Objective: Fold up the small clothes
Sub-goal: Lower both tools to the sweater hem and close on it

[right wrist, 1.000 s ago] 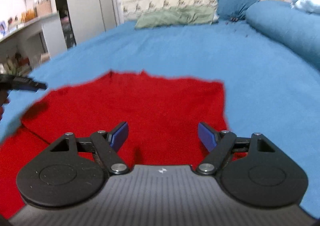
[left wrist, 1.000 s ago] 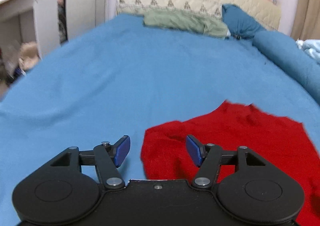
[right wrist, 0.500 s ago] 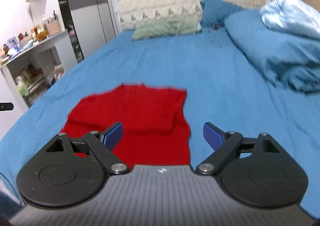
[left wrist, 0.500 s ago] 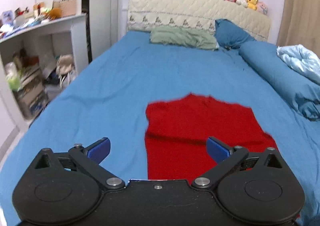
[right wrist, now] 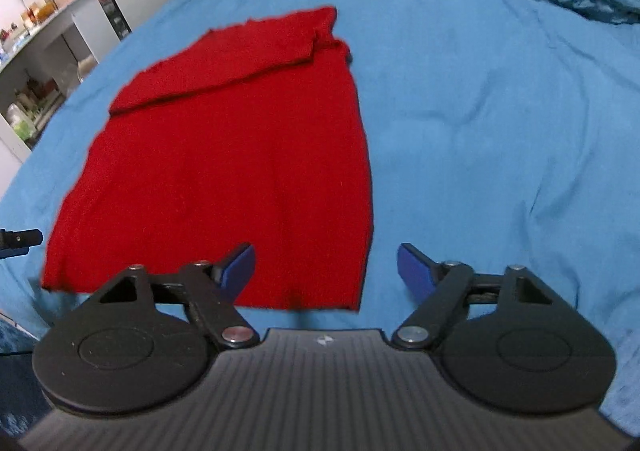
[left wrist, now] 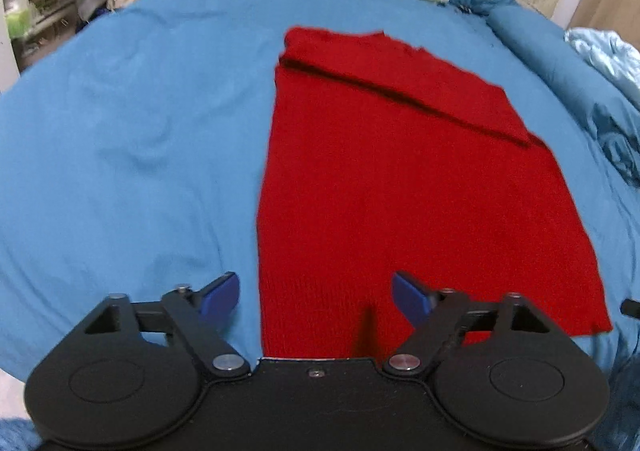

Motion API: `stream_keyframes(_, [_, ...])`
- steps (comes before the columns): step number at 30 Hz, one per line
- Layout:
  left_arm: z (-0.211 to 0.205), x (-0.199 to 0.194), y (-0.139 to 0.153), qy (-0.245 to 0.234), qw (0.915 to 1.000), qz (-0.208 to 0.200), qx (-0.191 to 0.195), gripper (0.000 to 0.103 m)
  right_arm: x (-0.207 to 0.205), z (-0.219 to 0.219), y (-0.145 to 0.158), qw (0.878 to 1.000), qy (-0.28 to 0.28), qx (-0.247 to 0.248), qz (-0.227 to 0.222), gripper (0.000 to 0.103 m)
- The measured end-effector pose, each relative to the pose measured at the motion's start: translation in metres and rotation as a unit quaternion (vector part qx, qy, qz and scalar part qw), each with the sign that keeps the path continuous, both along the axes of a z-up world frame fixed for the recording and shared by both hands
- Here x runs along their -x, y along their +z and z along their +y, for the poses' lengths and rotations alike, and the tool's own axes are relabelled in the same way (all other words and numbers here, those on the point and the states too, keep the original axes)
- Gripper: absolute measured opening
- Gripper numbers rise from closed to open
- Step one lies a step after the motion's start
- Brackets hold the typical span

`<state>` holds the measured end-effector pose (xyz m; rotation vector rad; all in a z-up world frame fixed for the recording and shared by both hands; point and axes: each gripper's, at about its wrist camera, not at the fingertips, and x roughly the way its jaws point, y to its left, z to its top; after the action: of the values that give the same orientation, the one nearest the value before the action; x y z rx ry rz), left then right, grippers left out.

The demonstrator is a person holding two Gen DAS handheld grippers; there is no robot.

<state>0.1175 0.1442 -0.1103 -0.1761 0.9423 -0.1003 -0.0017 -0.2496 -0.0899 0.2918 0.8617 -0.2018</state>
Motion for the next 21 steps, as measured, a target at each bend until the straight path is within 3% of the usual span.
stream_keyframes(3, [-0.003,0.002,-0.013,-0.008,0.9999,0.011,-0.01,0.065,-0.001,0.002,-0.01,1.0,-0.008,0.005,0.01,0.085])
stream_keyframes(7, [-0.004,0.007,-0.022,-0.005,0.9998,0.012,-0.018,0.064,-0.008,0.002,-0.021,1.0,-0.004,-0.006,0.03,0.077])
stream_keyframes(11, [-0.006,0.006,-0.024,-0.004,0.9997,0.012,-0.021,0.061,-0.012,0.004,-0.033,0.999,-0.003,-0.012,0.05,0.065])
stream_keyframes(14, [-0.006,0.004,-0.027,-0.001,0.9997,0.014,-0.019,0.052,-0.015,0.005,-0.036,0.998,-0.004,-0.008,0.056,0.049])
stream_keyframes(18, [-0.005,0.005,-0.025,0.0,0.9997,0.015,-0.021,0.031,-0.014,0.004,-0.037,0.998,-0.009,-0.015,0.053,0.026])
stream_keyframes(19, [-0.005,0.005,-0.024,0.001,0.9997,0.017,-0.02,0.019,-0.014,0.002,-0.037,0.998,-0.011,-0.018,0.052,0.024])
stream_keyframes(21, [-0.004,0.006,-0.022,0.002,0.9997,0.018,-0.017,0.012,-0.014,-0.001,-0.037,0.998,-0.017,-0.029,0.047,0.022])
